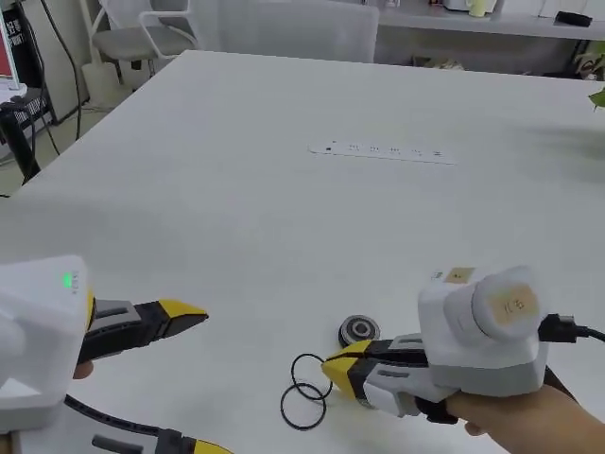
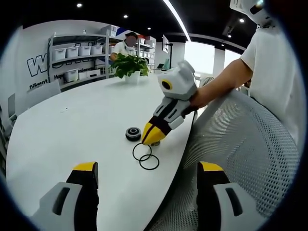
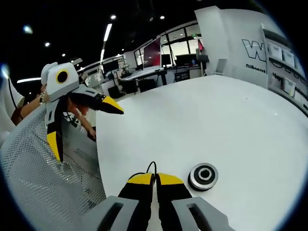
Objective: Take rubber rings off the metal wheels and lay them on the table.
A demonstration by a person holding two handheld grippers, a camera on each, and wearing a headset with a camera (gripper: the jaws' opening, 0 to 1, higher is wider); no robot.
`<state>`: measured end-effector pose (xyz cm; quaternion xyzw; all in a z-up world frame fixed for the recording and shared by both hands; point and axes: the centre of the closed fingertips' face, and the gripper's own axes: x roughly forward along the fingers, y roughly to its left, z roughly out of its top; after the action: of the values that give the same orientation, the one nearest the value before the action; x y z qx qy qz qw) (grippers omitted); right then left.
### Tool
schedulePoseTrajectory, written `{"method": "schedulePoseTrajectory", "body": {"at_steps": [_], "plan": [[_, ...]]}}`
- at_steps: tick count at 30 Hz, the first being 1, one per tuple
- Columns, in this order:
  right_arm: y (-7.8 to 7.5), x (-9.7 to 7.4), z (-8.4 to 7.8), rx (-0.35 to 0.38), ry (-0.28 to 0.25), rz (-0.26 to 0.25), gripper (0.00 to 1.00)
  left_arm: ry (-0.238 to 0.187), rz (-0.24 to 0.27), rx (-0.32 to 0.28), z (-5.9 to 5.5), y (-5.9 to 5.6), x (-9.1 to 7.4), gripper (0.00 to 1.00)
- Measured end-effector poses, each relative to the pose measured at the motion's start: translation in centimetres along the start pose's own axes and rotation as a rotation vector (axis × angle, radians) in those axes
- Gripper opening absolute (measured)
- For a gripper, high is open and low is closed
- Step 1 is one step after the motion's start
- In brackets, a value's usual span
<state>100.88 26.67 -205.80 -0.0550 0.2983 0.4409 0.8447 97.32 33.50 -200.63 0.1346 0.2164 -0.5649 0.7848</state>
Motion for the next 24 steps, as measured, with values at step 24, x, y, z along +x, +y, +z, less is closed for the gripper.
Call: {"method": "schedulePoseTrajectory", "body": {"at_steps": [24], "plan": [[0.0, 1.2, -1.1, -0.087, 0.058, -0.002, 0.15, -0.001, 0.007, -0.003, 0.0, 0.1, 0.0, 0.82]]}}
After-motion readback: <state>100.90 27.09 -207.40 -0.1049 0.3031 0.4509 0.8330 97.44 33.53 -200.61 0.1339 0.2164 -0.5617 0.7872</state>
